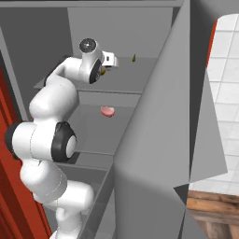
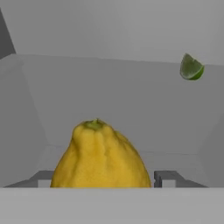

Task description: Transport the steak and lemon to the fridge. Place the steak on the rack containing meat and place the lemon on the rack containing the vegetable, ensuring meats and vegetables are on different racks.

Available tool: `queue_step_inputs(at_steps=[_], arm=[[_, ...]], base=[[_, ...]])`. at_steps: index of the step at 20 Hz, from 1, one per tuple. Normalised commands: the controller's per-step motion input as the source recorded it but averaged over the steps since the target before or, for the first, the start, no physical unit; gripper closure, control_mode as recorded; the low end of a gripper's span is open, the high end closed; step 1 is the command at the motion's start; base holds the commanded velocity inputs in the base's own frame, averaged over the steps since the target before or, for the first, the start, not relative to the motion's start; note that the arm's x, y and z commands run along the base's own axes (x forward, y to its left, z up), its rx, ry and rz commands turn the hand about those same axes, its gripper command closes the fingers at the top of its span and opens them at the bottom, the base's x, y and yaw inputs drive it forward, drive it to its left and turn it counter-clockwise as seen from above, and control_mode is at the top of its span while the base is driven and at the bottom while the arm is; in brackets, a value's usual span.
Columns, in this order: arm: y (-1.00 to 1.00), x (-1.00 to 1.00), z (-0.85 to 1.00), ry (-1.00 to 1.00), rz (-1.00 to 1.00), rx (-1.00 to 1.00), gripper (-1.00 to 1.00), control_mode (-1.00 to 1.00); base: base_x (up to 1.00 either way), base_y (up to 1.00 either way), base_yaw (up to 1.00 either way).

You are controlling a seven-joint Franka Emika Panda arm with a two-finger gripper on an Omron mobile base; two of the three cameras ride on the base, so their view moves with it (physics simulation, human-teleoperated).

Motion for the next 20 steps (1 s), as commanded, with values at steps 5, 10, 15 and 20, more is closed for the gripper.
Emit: queue_step_inputs(at_steps=[5,10,15,20], arm=[[0.01,-0.22,-0.14,-0.02,-0.01,0.00,-1.00,-1.00],[0.00,-0.92,0.00,-0.07,-0.07,0.01,-1.00,-1.00],[0.00,-1.00,-0.02,-0.03,-0.06,0.05,-1.00,-1.00],[0.01,-0.97,0.00,-0.04,-0.08,0.02,-1.00,-1.00]], base=[[0.00,0.00,0.00],[0.00,0.00,0.00],[0.00,0.00,0.00],[0.00,0.00,0.00]])
